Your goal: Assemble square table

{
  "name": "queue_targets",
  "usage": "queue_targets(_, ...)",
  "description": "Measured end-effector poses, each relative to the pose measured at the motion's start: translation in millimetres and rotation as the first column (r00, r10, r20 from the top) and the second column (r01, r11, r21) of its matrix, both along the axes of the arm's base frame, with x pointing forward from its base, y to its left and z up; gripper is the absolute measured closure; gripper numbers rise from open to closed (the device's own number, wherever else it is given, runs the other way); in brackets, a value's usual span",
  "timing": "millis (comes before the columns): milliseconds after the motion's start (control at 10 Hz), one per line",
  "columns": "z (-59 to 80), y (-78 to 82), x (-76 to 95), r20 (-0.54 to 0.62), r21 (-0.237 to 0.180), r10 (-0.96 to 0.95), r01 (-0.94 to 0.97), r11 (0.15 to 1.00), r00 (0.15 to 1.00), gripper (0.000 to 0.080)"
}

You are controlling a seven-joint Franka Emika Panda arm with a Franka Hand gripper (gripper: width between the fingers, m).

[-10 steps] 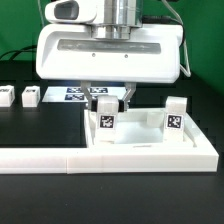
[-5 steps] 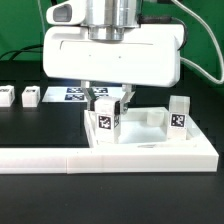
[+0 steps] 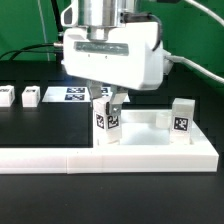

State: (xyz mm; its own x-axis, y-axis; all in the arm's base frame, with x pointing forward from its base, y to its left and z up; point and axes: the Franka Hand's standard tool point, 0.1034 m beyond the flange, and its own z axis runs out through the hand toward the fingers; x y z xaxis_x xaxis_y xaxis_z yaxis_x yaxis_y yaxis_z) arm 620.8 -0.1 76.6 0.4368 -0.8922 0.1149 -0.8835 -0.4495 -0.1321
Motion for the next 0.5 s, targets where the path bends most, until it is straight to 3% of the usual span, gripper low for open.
queue_targets(100, 0.1, 1.0, -1.5, -0.007, 0.029, -0.155, 0.155, 0.987, 0.988, 0.0508)
queue_targets(500, -0.5, 1.5, -3.2, -0.031, 0.097, -0.414, 0.415, 0.905, 0.91, 0.0508)
